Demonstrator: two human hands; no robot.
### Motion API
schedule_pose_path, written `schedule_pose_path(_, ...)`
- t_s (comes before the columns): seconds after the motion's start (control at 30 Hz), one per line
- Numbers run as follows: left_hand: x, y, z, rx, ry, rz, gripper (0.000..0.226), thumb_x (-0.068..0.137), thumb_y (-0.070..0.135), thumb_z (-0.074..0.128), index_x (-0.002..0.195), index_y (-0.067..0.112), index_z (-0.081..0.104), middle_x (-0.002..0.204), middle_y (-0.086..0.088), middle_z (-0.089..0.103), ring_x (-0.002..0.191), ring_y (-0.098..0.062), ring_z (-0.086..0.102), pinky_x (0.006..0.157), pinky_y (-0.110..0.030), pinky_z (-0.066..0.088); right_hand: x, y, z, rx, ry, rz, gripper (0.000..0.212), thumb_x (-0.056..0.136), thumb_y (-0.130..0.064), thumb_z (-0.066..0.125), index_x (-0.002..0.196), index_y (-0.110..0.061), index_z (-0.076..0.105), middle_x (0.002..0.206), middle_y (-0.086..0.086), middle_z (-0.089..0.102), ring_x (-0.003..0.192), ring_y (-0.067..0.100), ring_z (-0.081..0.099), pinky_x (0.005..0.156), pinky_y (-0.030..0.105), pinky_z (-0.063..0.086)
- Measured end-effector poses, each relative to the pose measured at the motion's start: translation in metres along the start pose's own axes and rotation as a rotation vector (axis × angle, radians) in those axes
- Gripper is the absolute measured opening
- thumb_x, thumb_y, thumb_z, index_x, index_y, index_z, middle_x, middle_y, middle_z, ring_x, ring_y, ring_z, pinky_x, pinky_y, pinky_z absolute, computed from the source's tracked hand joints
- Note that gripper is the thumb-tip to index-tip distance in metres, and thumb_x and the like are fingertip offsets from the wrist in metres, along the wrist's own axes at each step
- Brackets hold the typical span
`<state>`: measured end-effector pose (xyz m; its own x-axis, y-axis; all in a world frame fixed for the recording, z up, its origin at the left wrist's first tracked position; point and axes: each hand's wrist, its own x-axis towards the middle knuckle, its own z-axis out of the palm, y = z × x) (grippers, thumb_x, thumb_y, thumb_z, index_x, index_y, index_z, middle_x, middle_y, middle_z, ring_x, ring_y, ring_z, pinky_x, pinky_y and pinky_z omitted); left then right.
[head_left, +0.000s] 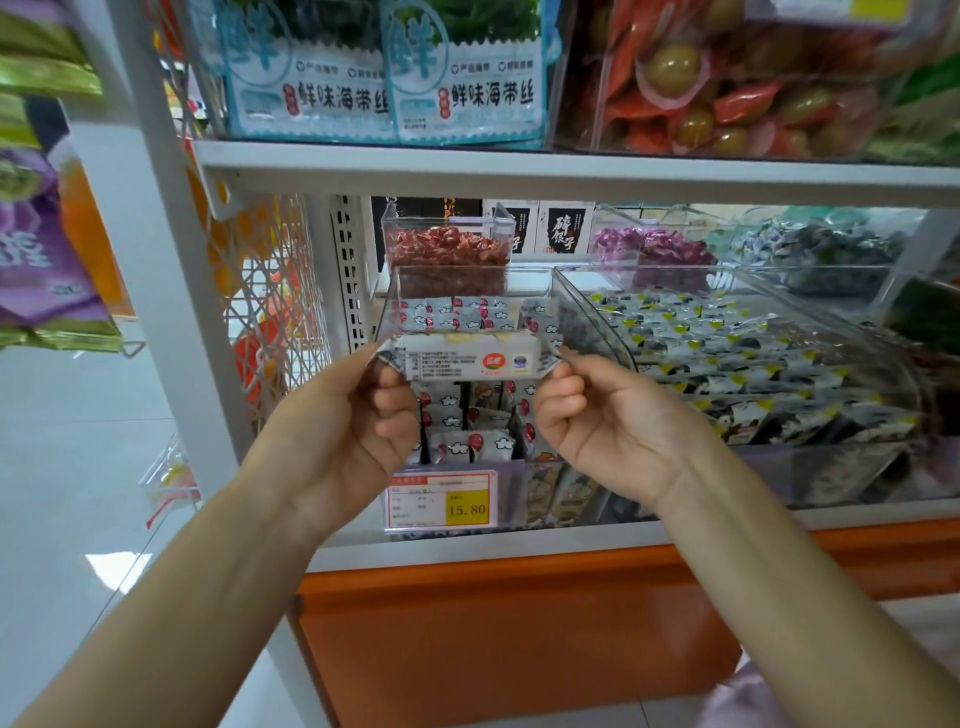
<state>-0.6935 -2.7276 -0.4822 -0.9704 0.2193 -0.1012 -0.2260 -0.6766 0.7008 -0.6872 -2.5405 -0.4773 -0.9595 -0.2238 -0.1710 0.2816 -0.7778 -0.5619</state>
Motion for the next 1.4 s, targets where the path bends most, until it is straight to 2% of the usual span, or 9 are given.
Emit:
schedule_pose_path(0.1,-0.001,0.000,0.001,-0.080,-0.035,-0.045,0.019,0.076,0.013,0.051,0.057,0.010,0.053,0.055,0.005,0.044,0.041,-0.003,0.042,0.033,-0.014,0.034,0.000,0.000,0.001,0.052,-0.013,0.025,0.015,0.069,-0.004,0.055,0.055,0.001,0.055,0.048,0.004,0.048,0.038,0.009,0.048,0.036,0.015,0.041)
schedule_pose_path(0.2,0.000,0.000,0.001,-0.108,-0.016,-0.085,0.038,0.087,0.017,0.046,0.051,0.010,0.057,0.054,0.006,0.045,0.040,-0.003,0.043,0.033,-0.014,0.034,0.001,0.001,0.001,0.089,-0.021,-0.003,0.019,0.069,-0.004,0.054,0.051,0.003,0.056,0.047,0.003,0.048,0.037,0.008,0.049,0.037,0.014,0.042)
schedule_pose_path(0.37,0.000,0.002,0.001,-0.095,0.020,-0.093,0.033,0.094,0.022,0.044,0.063,0.013,0.051,0.054,0.006,0.047,0.039,-0.003,0.042,0.033,-0.014,0.035,0.003,0.005,0.002,-0.022,0.000,-0.152,0.006,0.075,-0.001,0.054,0.072,-0.005,0.051,0.049,0.005,0.054,0.039,0.009,0.051,0.037,0.015,0.042)
schedule_pose_path(0.57,-0.003,0.000,0.001,0.276,0.092,0.051,0.022,0.094,0.025,0.050,0.075,0.013,0.052,0.055,0.002,0.051,0.043,-0.007,0.047,0.037,-0.016,0.040,0.003,0.006,-0.007,-0.557,0.105,-0.470,0.016,0.091,0.003,0.048,0.092,-0.012,0.054,0.052,-0.002,0.058,0.046,0.011,0.053,0.041,0.020,0.043)
schedule_pose_path(0.73,-0.007,-0.001,0.003,0.526,0.055,0.205,0.014,0.090,0.023,0.056,0.086,0.009,0.055,0.068,0.001,0.062,0.053,-0.010,0.059,0.043,-0.018,0.046,0.000,0.006,-0.012,-1.018,0.132,-0.766,0.024,0.095,-0.007,0.048,0.101,-0.028,0.058,0.077,-0.004,0.060,0.057,0.007,0.058,0.050,0.019,0.048)
schedule_pose_path(0.87,-0.011,0.001,0.003,0.794,0.044,0.359,0.008,0.086,0.014,0.059,0.091,0.010,0.054,0.080,0.000,0.067,0.066,-0.012,0.067,0.053,-0.018,0.052,-0.001,0.007,-0.012,-0.901,0.082,-0.703,0.012,0.095,-0.020,0.051,0.095,-0.020,0.063,0.079,-0.004,0.062,0.063,0.008,0.063,0.051,0.022,0.052)
schedule_pose_path(1.0,-0.013,0.001,0.003,0.922,0.018,0.413,0.035,0.086,0.015,0.059,0.120,0.020,0.055,0.108,0.002,0.064,0.080,-0.009,0.069,0.060,-0.015,0.053,0.003,0.007,-0.014,-0.984,0.056,-0.716,0.010,0.089,-0.012,0.061,0.094,-0.020,0.060,0.088,-0.004,0.057,0.066,0.007,0.064,0.071,0.038,0.058)
schedule_pose_path(1.17,-0.014,0.000,0.005,0.976,-0.009,0.439,0.032,0.088,0.014,0.057,0.120,0.017,0.060,0.104,0.005,0.067,0.083,-0.003,0.067,0.065,-0.011,0.052,0.005,0.008,-0.014,-1.019,0.021,-0.692,0.020,0.088,-0.010,0.060,0.097,-0.026,0.068,0.096,-0.003,0.069,0.078,0.017,0.069,0.079,0.043,0.057)
schedule_pose_path(1.4,-0.013,0.003,0.002,1.117,-0.031,0.448,0.034,0.084,0.021,0.063,0.116,0.034,0.060,0.108,0.009,0.067,0.093,-0.009,0.066,0.090,-0.038,0.051,0.004,0.010,-0.014,-1.018,0.087,-0.692,0.012,0.082,-0.016,0.068,0.082,-0.027,0.072,0.084,-0.009,0.072,0.086,0.012,0.067,0.080,0.040,0.057)
